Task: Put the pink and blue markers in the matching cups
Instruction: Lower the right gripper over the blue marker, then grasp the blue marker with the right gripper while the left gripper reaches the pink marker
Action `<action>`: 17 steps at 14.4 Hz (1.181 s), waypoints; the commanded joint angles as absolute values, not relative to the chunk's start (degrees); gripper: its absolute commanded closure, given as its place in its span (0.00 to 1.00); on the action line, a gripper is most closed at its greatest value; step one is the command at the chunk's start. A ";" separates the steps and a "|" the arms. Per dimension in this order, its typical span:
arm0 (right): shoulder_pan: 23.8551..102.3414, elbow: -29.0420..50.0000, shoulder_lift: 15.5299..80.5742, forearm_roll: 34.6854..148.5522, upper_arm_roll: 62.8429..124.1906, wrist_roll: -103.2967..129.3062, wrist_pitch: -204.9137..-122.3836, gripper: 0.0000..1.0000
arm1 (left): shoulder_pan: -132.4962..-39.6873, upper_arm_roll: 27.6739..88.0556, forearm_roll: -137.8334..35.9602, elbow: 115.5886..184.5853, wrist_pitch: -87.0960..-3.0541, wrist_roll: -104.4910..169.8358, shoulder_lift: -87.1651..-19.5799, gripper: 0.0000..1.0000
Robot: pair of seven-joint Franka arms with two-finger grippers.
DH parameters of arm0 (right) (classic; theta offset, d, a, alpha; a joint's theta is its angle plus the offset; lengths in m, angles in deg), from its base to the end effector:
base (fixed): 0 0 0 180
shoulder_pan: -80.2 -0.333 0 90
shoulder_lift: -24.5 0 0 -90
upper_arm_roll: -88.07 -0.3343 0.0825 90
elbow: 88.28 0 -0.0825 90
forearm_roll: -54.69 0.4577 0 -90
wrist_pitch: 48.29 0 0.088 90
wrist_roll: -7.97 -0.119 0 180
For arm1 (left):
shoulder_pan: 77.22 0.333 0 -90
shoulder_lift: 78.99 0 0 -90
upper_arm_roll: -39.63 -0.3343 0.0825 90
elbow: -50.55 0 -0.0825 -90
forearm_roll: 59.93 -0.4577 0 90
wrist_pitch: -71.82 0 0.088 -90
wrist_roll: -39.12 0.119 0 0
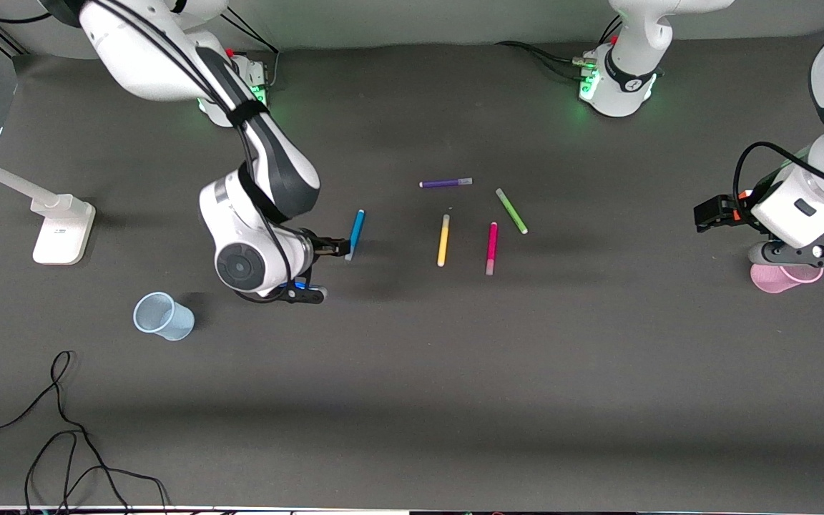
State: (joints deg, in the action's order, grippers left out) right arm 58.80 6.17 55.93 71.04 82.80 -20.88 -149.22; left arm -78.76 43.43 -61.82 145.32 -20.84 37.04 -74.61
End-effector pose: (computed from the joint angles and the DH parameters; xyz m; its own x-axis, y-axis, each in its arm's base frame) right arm 0.6118 0.3337 0.2349 0.8523 -0.1264 -0.5075 -0.1660 -0.9856 -0.0334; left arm 0.6444 -0.0552 0.5407 0.9920 -0.0582 -0.1118 -0.0621 -0.9976 -0.0316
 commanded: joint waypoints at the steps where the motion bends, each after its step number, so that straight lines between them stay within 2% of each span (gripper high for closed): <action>1: 58.66 4.45 58.33 74.19 82.79 -22.17 -149.19 0.00 | -81.16 43.49 -61.33 146.61 -20.55 35.44 -75.74 0.00; 4: 58.66 1.29 62.37 74.55 82.79 -21.56 -149.54 0.00 | -83.28 43.49 -61.07 146.61 -20.28 32.88 -75.57 0.00; 13: 57.87 2.25 67.74 75.16 82.79 -21.21 -157.10 0.00 | -89.87 43.84 -51.58 146.88 -21.69 32.44 -70.30 0.01; 17: 57.87 2.51 68.01 75.07 82.79 -21.21 -157.36 0.00 | -94.78 43.76 -51.58 148.98 -26.51 31.57 -65.83 0.01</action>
